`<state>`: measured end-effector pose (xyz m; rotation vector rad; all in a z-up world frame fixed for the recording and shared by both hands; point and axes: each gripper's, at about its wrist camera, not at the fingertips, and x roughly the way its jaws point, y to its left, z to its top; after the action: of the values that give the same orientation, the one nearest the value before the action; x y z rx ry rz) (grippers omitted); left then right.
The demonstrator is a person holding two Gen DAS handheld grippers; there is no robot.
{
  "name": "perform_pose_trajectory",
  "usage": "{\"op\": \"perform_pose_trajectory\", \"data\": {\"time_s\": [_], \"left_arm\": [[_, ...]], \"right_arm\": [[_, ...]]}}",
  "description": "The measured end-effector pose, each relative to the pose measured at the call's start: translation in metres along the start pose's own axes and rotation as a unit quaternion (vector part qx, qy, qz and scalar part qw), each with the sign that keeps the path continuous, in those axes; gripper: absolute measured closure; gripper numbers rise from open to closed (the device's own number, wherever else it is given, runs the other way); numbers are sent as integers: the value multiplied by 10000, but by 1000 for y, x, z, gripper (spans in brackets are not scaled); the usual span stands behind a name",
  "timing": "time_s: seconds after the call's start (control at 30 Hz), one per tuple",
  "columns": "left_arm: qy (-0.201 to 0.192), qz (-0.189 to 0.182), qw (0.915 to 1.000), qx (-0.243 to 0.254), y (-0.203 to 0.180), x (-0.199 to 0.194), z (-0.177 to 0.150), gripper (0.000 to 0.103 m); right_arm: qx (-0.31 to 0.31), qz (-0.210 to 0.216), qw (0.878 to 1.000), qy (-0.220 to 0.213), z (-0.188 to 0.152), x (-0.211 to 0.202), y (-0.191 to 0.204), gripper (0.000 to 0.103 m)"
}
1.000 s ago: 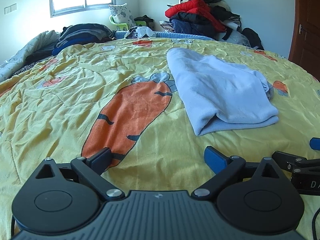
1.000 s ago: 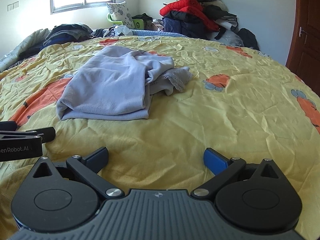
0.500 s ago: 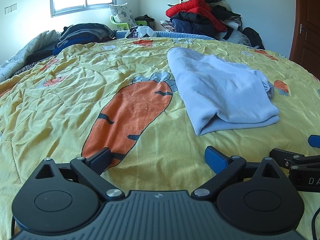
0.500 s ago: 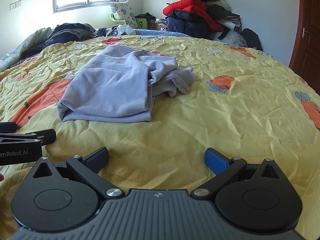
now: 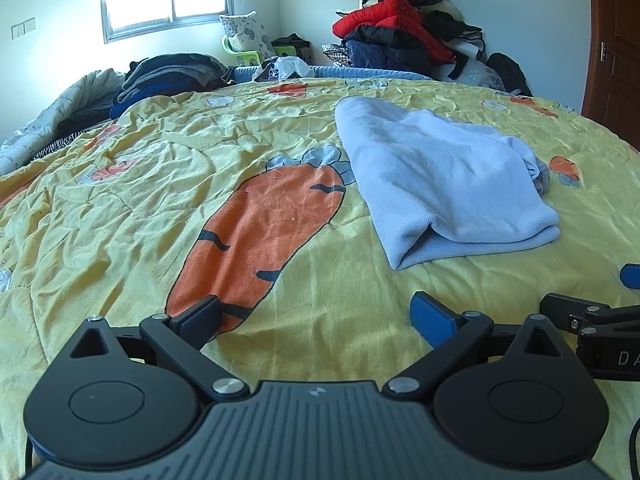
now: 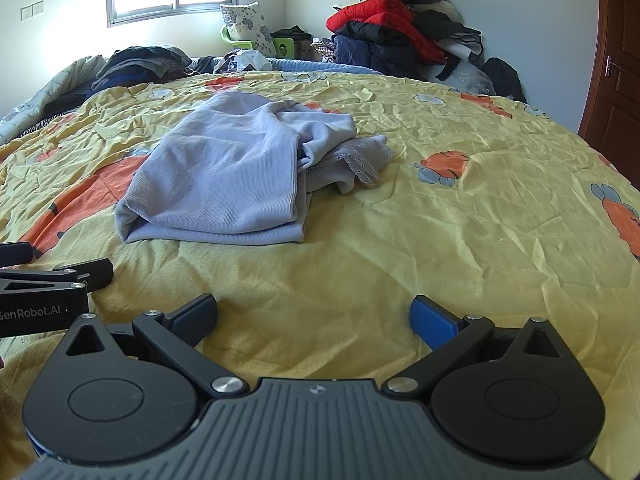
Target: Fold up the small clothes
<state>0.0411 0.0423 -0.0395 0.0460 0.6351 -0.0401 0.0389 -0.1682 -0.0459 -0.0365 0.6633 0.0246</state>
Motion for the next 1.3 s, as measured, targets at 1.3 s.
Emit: {"op": "perform_pose_trajectory", "data": {"time_s": [1.3], "left_arm": [[87,-44,9997,-222,5,1,-1,0]], "right_arm": [[-235,92,9997,-59,-1,-1,2,0]]}}
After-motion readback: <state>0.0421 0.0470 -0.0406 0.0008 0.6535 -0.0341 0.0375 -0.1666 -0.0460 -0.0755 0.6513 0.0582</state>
